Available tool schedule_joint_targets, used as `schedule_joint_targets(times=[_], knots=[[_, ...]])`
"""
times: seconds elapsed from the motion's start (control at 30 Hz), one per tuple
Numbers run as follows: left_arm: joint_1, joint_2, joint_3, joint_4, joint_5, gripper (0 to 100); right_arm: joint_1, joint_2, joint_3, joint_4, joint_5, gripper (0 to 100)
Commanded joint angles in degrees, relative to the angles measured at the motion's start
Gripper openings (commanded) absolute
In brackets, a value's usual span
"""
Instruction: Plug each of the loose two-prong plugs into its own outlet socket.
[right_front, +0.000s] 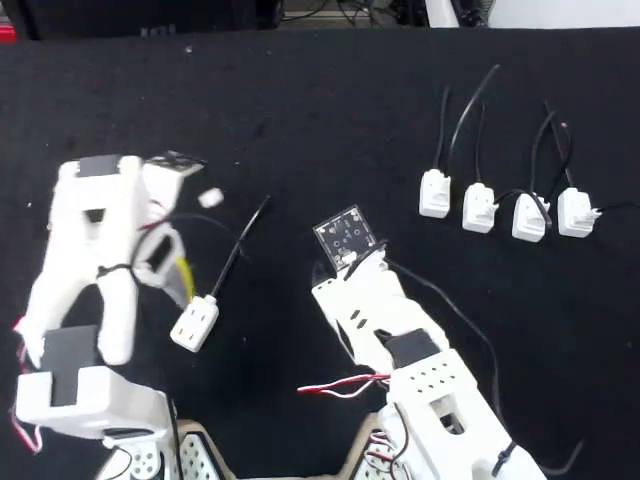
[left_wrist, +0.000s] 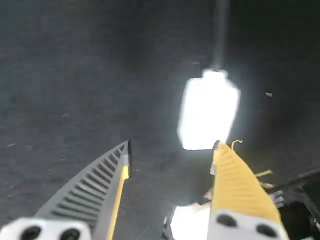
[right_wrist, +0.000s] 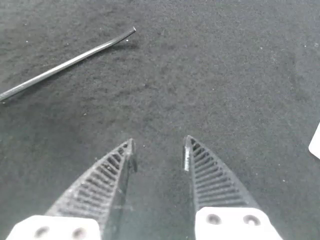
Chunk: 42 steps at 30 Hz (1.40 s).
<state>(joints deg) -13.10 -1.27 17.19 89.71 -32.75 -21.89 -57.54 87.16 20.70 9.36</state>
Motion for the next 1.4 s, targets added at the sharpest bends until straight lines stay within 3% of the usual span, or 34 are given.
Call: schedule_joint_targets(times=[0.0, 0.3, 0.5, 0.6, 0.77, 0.83, 0.93, 1.07, 1.1, 1.27, 1.37], knots=[[-5.7, -2.0, -0.2, -4.1, -1.6, 27, 1.1, -1.5, -0.4, -1.6, 0.6, 14.9], [-5.8, -2.0, 4.6, -9.0, -1.6, 26, 1.1, -1.5, -0.4, -1.6, 0.6, 14.9], [-5.8, -2.0, 4.3, -9.0, -1.6, 6, 1.1, -1.5, -0.4, -1.6, 0.6, 14.9], [-5.8, -2.0, 4.6, -9.0, -1.7, 9, 1.1, -1.5, -0.4, -1.6, 0.6, 14.9], [-5.9, -0.1, 5.4, -8.9, -3.6, 27, 1.1, -1.5, -0.4, -1.6, 0.6, 14.9], [-5.9, 1.7, 5.2, -8.8, -3.3, 28, 1.1, -1.5, -0.4, -1.6, 0.6, 14.9], [-5.9, 4.2, 4.8, -8.9, -3.6, 23, 1.1, -1.5, -0.3, -1.6, 0.6, 14.9], [-5.8, 5.9, 4.6, -9.3, -3.6, 3, 1.1, -1.5, -0.3, -1.6, 0.6, 14.9], [-5.8, 6.4, 4.3, -9.2, -3.6, 3, 1.1, -1.5, -0.3, -1.6, 0.6, 14.9], [-5.8, 7.4, 3.7, -9.0, -3.6, 21, 1.1, -1.5, -0.3, -1.6, 0.6, 14.9], [-5.8, 7.6, 3.9, -8.9, -3.3, 23, 1.1, -1.5, -0.3, -1.6, 0.6, 14.9]])
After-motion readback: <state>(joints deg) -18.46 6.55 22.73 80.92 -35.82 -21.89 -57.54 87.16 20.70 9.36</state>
